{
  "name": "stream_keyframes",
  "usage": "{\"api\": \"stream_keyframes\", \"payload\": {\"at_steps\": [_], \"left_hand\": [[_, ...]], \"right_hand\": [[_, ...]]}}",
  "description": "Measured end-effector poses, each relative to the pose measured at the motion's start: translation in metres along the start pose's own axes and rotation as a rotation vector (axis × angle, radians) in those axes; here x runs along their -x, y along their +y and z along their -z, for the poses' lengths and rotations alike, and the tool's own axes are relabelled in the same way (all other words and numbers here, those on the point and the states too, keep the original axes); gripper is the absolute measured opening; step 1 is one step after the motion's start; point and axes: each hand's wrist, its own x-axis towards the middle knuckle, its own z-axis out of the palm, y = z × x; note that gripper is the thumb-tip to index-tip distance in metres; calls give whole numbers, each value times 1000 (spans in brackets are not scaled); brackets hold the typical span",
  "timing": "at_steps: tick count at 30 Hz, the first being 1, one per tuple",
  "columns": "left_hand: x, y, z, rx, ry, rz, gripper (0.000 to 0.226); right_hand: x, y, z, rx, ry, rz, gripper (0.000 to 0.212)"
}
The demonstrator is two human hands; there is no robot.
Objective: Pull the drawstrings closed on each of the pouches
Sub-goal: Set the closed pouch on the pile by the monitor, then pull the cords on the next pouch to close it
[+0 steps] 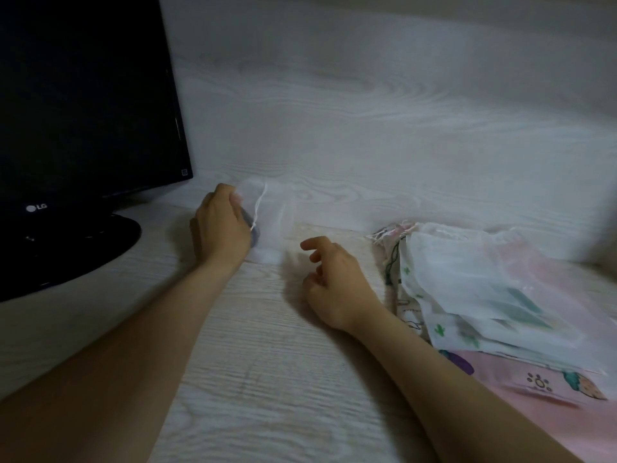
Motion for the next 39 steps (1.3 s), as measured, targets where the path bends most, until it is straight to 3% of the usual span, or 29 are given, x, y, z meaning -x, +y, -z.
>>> {"api": "stream_keyframes", "payload": {"at_steps": [5,7,12,14,20,23,26,29,32,35,39], "left_hand": [[9,1,-5,-181,-65,7,46],[17,9,-8,-241,-109,-82,45],[33,23,-15,-436,-439,-179,64],[35,23,-15,-472,-482,-182,56],[34,18,-13,-368,-478,-330,13],[40,23,-18,-170,-550,-495,10],[54,41,-23,4,-720,-522,15],[66,51,-28,88,-847,-519,20],[69,52,-28,145,-851,-497,21],[69,51,-27,170,-845,-496,21],[69,49,-28,178,-835,-500,22]], "right_hand": [[-2,6,-1,16,24,0,45],[-3,8,-2,29,21,-2,45],[-1,8,-3,72,-3,11,49],[-1,8,-2,92,-15,1,47],[1,3,7,301,-63,61,37],[-2,-3,26,515,33,83,30],[-5,-5,51,626,115,1,46],[-1,1,64,767,113,-228,23],[2,15,66,833,76,-478,45],[1,33,67,758,25,-555,70],[3,35,71,741,78,-497,63]]}}
